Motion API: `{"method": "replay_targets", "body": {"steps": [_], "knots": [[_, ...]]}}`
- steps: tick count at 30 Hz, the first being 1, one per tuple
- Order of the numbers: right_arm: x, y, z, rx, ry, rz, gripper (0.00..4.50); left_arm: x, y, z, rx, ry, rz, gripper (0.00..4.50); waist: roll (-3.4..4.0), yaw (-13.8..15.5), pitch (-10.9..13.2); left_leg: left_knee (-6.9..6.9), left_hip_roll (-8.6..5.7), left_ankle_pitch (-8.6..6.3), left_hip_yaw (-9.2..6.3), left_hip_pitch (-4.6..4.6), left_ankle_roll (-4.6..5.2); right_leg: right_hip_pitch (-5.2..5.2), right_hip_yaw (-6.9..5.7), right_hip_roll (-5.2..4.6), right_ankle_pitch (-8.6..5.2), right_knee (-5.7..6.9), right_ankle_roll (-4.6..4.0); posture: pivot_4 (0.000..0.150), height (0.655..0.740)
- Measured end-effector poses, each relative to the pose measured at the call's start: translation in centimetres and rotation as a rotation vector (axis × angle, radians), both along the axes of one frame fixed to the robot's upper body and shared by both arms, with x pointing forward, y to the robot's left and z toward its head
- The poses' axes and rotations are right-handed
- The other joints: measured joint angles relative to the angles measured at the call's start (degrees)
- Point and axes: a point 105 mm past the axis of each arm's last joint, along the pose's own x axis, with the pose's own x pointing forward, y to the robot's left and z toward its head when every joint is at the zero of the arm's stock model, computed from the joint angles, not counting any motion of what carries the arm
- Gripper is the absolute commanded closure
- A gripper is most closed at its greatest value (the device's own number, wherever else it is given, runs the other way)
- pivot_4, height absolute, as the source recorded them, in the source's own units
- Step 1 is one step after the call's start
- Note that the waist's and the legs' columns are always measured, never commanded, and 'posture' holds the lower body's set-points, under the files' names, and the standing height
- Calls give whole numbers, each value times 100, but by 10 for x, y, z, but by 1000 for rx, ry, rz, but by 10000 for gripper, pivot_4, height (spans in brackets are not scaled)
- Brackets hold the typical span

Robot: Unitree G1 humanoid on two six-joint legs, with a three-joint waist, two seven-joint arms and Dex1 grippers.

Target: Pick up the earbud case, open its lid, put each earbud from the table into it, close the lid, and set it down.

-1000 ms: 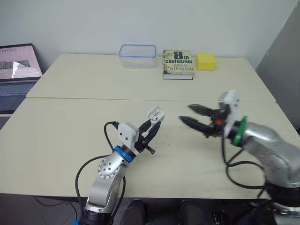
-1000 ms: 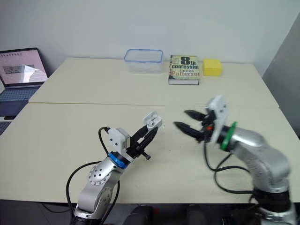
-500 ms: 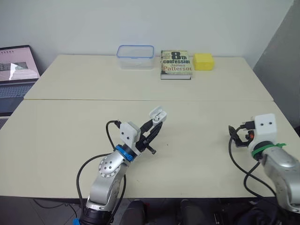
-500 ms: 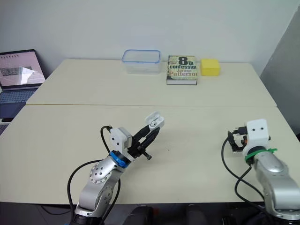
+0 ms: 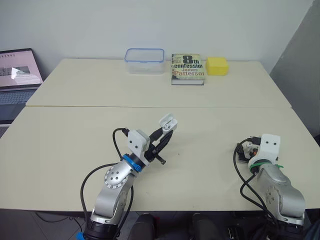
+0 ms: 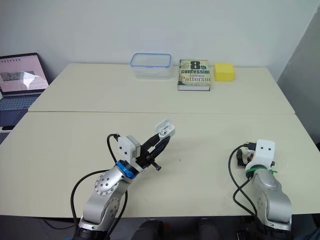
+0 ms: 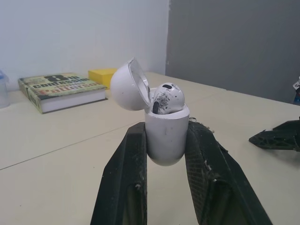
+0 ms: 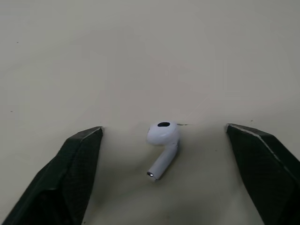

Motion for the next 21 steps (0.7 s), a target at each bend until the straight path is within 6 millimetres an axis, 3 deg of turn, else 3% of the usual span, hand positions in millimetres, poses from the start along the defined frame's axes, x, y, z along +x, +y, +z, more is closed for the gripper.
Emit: {"method": "replay_targets", "body": {"steps": [9, 14, 21], "knots": [[-4, -11, 1, 87, 22, -65, 41038, 0, 0, 0, 3, 1, 0, 37572, 0, 1, -1, -1, 1, 0, -1, 0, 0, -1, -1, 1, 0, 0, 0, 1500, 7400], [-5, 2, 7, 52, 67, 108, 41181, 0, 1, -2, 7, 7, 1, 37572, 2, -12, 0, -2, 0, 0, 2, -1, 0, -2, 2, 1, 0, 0, 0, 1500, 7400], [-4, 31, 46, -245, 79, 713, 41182, -3, 4, -8, 16, 29, 8, 37572, 6, -8, 3, -2, -3, 0, 2, -5, 1, -2, -4, 0, -1, -11, 1, 1500, 7400]]}}
